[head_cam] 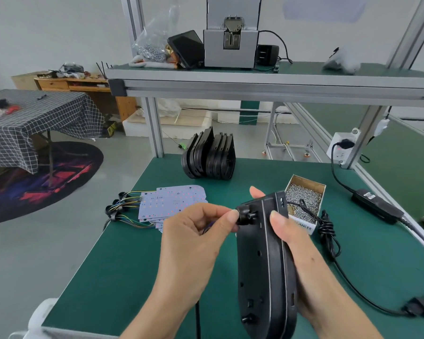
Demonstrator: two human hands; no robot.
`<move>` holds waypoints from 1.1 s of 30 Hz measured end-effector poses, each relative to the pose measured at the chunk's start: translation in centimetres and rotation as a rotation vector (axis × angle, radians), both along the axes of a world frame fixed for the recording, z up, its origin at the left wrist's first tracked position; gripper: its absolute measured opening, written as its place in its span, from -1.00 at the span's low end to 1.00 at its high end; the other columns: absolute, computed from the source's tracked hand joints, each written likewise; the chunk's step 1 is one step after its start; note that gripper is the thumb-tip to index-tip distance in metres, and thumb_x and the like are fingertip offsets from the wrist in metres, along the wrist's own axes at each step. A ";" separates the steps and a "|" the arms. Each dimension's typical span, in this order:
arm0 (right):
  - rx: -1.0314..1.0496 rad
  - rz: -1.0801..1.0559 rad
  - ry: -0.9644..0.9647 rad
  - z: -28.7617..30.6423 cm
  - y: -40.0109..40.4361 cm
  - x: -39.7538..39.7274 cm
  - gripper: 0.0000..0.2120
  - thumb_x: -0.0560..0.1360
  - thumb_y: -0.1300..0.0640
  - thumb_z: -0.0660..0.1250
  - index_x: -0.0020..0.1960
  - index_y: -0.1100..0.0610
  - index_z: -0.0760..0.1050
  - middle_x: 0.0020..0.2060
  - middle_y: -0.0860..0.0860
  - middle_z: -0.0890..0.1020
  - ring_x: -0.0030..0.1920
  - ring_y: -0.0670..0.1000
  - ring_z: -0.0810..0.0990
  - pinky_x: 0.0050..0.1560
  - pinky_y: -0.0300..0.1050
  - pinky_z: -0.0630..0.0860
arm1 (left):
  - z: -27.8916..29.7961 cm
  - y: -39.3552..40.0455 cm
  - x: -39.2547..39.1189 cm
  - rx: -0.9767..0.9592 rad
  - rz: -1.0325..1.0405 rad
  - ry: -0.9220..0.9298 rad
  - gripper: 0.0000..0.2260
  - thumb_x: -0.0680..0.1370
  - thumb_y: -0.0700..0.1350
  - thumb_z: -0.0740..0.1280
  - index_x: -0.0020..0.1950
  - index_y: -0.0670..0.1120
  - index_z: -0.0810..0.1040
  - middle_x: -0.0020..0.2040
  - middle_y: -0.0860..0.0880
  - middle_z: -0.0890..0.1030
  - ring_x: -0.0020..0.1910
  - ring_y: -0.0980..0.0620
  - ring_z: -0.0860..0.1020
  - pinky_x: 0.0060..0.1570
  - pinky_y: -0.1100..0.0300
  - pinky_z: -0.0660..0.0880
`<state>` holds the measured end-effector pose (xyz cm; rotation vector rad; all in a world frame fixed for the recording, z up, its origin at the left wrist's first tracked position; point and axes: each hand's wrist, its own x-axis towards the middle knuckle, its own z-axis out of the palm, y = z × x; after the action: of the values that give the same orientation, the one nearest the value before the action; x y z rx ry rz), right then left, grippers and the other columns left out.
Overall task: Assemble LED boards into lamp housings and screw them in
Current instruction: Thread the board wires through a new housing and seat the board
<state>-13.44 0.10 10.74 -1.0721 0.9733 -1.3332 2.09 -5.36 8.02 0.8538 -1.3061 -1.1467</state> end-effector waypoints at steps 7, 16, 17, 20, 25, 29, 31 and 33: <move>-0.118 0.046 0.235 -1.0 0.1 -0.6 -0.43 0.38 -0.32 0.36 0.39 -0.42 0.44 0.38 -0.14 0.60 0.48 -0.11 0.46 0.56 0.18 0.24 | 0.5 0.8 0.1 0.066 -0.075 0.092 -0.92 0.46 -0.07 0.51 -0.24 0.01 0.69 -0.29 -0.09 0.69 -0.48 0.24 0.49 -0.37 0.51 0.38; -0.132 0.014 0.241 -1.7 0.2 -1.4 -0.39 0.40 -0.28 0.40 0.44 -0.41 0.40 0.34 -0.01 0.63 0.43 0.04 0.53 0.53 0.26 0.30 | 1.4 0.9 0.0 0.009 -0.138 0.003 -0.90 0.51 -0.06 0.52 -0.19 0.02 0.67 -0.29 -0.03 0.70 -0.39 0.23 0.53 -0.30 0.48 0.41; -0.123 0.004 0.253 -1.9 0.2 -1.6 -0.36 0.40 -0.34 0.42 0.46 -0.41 0.38 0.37 -0.02 0.61 0.45 0.02 0.51 0.53 0.26 0.28 | 1.4 0.9 -0.1 0.006 -0.133 -0.023 -0.90 0.53 -0.04 0.51 -0.17 0.02 0.66 -0.28 -0.02 0.70 -0.38 0.23 0.53 -0.29 0.47 0.41; -0.090 -0.041 0.199 -2.5 -0.2 -1.9 -0.17 0.27 -0.54 0.45 0.48 -0.38 0.37 0.44 -0.07 0.55 0.48 0.01 0.47 0.52 0.30 0.28 | 1.7 0.5 -0.2 0.017 -0.068 -0.187 -0.84 0.55 0.13 0.37 -0.10 0.08 0.63 -0.26 0.03 0.70 -0.40 0.15 0.44 -0.29 0.31 0.39; -0.071 -0.012 0.098 -3.9 -1.1 -2.3 -0.22 0.32 -0.45 0.45 0.49 -0.26 0.41 0.34 0.07 0.63 0.36 0.12 0.58 0.43 0.45 0.35 | 2.9 -1.3 1.1 0.109 -0.222 -0.531 -0.67 0.66 0.14 0.30 -0.18 -0.02 0.64 -0.39 0.06 0.47 -0.39 0.02 0.29 -0.38 0.16 0.23; -0.124 0.034 0.145 -4.3 -1.5 -2.8 -0.39 0.48 -0.18 0.36 0.52 -0.26 0.37 0.43 -0.01 0.56 0.47 0.07 0.48 0.50 0.38 0.29 | 3.1 -1.3 1.1 0.240 -0.291 -0.420 -0.65 0.68 -0.01 0.31 -0.27 -0.04 0.66 -0.44 0.09 0.34 -0.45 0.10 0.22 -0.44 0.32 0.19; -0.206 -0.017 0.276 -4.1 -1.5 -3.2 -0.37 0.50 -0.14 0.39 0.54 -0.28 0.34 0.46 -0.10 0.52 0.50 -0.02 0.44 0.51 0.20 0.32 | 2.7 -1.2 1.1 0.224 -0.213 -0.421 -0.66 0.67 -0.02 0.33 -0.30 0.01 0.65 -0.47 0.13 0.30 -0.47 0.13 0.19 -0.43 0.29 0.17; -0.309 -0.173 0.514 -3.5 -1.6 -3.4 -0.41 0.49 -0.16 0.39 0.50 -0.31 0.37 0.44 -0.20 0.50 0.49 -0.12 0.42 0.46 -0.06 0.35 | 2.2 -0.8 1.0 0.129 -0.122 -0.516 -0.70 0.67 -0.01 0.32 -0.24 -0.03 0.63 -0.49 0.17 0.32 -0.49 0.13 0.21 -0.43 0.27 0.17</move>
<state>-16.88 -1.53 7.27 -1.6505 1.2832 -1.4077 3.10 -6.16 10.18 1.2343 -1.7354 -1.1562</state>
